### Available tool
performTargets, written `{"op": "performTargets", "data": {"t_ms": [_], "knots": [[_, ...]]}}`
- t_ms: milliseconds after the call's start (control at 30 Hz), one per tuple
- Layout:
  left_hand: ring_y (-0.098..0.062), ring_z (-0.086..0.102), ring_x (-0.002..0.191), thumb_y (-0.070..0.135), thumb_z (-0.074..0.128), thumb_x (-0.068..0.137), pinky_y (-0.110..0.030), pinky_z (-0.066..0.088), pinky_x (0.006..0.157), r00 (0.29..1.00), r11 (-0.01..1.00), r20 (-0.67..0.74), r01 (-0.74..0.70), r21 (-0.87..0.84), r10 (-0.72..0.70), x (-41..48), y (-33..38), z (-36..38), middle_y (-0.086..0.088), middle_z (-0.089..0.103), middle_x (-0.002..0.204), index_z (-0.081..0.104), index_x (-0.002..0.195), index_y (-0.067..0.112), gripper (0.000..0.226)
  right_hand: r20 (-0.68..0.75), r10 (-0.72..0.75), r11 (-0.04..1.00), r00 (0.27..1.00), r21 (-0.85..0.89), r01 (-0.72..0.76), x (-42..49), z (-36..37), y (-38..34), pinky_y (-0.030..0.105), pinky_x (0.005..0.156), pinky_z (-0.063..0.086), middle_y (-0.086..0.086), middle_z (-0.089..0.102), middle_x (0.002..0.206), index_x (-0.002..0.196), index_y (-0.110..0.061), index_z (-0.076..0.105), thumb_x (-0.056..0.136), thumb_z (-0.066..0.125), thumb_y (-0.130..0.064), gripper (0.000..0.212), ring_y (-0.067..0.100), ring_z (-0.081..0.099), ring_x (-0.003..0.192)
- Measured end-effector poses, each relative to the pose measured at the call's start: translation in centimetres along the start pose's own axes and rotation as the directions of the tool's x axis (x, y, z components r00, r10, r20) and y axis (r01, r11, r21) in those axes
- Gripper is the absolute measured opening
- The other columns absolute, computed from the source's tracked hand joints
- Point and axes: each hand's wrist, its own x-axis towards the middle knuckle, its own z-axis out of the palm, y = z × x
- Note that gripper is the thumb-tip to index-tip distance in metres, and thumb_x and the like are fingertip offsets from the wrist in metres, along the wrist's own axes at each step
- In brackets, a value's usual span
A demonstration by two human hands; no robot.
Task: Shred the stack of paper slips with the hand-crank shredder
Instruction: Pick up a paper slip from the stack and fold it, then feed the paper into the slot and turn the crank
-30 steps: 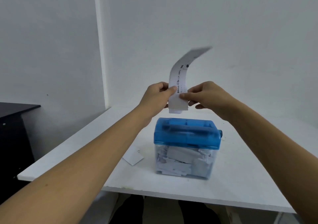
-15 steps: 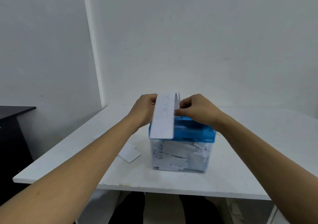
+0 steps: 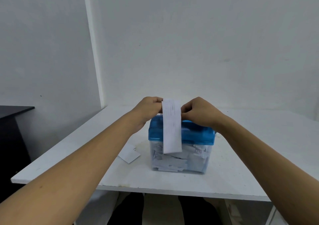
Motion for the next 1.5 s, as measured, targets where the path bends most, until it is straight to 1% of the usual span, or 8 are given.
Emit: {"op": "performTargets", "data": {"t_ms": [133, 300, 400, 600, 867, 1033, 1233, 1500], "knots": [[-0.009, 0.065, 0.089, 0.034, 0.059, 0.098, -0.034, 0.04, 0.094, 0.993, 0.969, -0.029, 0.107, -0.221, -0.116, 0.6, 0.7, 0.3, 0.008, 0.073, 0.095, 0.07, 0.105, 0.017, 0.022, 0.018, 0.0, 1.0, 1.0, -0.01, 0.0, 0.0, 0.0, 0.0, 0.023, 0.061, 0.045, -0.001, 0.07, 0.088, 0.08, -0.019, 0.075, 0.089, 0.074, -0.03, 0.014, 0.018, 0.059, 0.074], [-0.014, 0.068, 0.091, 0.036, 0.069, 0.094, -0.027, 0.051, 0.081, 0.982, 0.954, -0.089, 0.138, -0.266, -0.167, 1.4, 1.0, 1.4, 0.0, 0.075, 0.104, 0.07, 0.106, 0.018, 0.022, 0.027, -0.009, 1.0, 1.0, -0.003, 0.009, -0.1, 0.1, -0.2, 0.021, 0.058, 0.04, 0.008, 0.073, 0.092, 0.086, -0.007, 0.078, 0.089, 0.073, -0.029, 0.022, 0.017, 0.055, 0.07], [-0.016, 0.068, 0.093, 0.042, 0.066, 0.094, -0.037, 0.051, 0.102, 0.975, 0.954, -0.104, 0.166, -0.248, -0.196, 1.5, 0.7, 1.7, 0.0, 0.076, 0.102, 0.071, 0.106, 0.018, 0.028, 0.015, -0.004, 1.0, 1.0, 0.016, 0.003, -0.3, 0.1, -0.3, 0.022, 0.058, 0.038, 0.001, 0.069, 0.079, 0.08, -0.007, 0.076, 0.09, 0.074, -0.028, 0.023, 0.018, 0.052, 0.067], [-0.017, 0.067, 0.107, 0.053, 0.062, 0.094, -0.041, 0.048, 0.106, 0.995, 0.987, 0.036, 0.098, -0.127, -0.094, 0.9, -0.4, 0.7, 0.005, 0.074, 0.113, 0.072, 0.115, 0.023, 0.038, -0.036, 0.023, 1.0, 0.999, 0.011, -0.022, -0.2, 0.2, -0.3, 0.017, 0.047, 0.029, -0.011, 0.042, 0.042, 0.056, -0.015, 0.06, 0.09, 0.073, -0.027, 0.038, 0.013, 0.034, 0.052], [-0.001, 0.065, 0.09, 0.033, 0.067, 0.095, -0.012, 0.051, 0.07, 0.991, 0.968, 0.09, -0.114, 0.226, 0.095, -0.5, -2.5, -0.7, 0.019, 0.069, 0.096, 0.068, 0.094, 0.033, 0.002, -0.053, -0.045, 0.998, 0.998, 0.039, 0.047, -0.2, 0.4, 0.1, 0.023, 0.057, 0.036, 0.013, 0.06, 0.068, 0.08, -0.007, 0.075, 0.087, 0.075, -0.032, 0.026, 0.012, 0.044, 0.06], [-0.01, 0.065, 0.099, 0.03, 0.069, 0.095, -0.025, 0.055, 0.085, 0.994, 0.968, 0.098, -0.076, 0.238, 0.054, -0.3, -1.9, -0.4, 0.008, 0.07, 0.105, 0.07, 0.105, 0.019, 0.015, -0.063, -0.044, 0.999, 0.997, 0.003, 0.044, -0.2, 0.2, 0.3, 0.015, 0.051, 0.033, -0.007, 0.054, 0.058, 0.068, -0.016, 0.068, 0.088, 0.075, -0.029, 0.025, 0.008, 0.042, 0.053], [-0.01, 0.063, 0.088, 0.035, 0.061, 0.099, -0.019, 0.049, 0.071, 0.996, 0.968, 0.01, -0.094, 0.233, 0.094, -1.1, -1.9, 1.6, 0.006, 0.071, 0.102, 0.068, 0.109, 0.026, 0.016, -0.077, -0.076, 0.997, 0.994, -0.027, 0.074, 0.0, 0.5, 0.4, 0.017, 0.052, 0.034, -0.005, 0.055, 0.057, 0.068, -0.013, 0.069, 0.087, 0.075, -0.028, 0.025, 0.008, 0.042, 0.053], [-0.014, 0.061, 0.111, 0.025, 0.058, 0.101, -0.026, 0.049, 0.095, 0.986, 0.975, -0.036, -0.153, 0.164, 0.161, -1.2, -3.3, 2.4, 0.005, 0.067, 0.127, 0.063, 0.132, 0.02, 0.032, -0.066, -0.07, 0.994, 0.995, -0.092, 0.063, -0.1, 0.0, 0.6, 0.023, 0.064, 0.047, -0.006, 0.069, 0.074, 0.076, -0.024, 0.074, 0.088, 0.071, -0.033, 0.016, 0.007, 0.058, 0.068]]}}
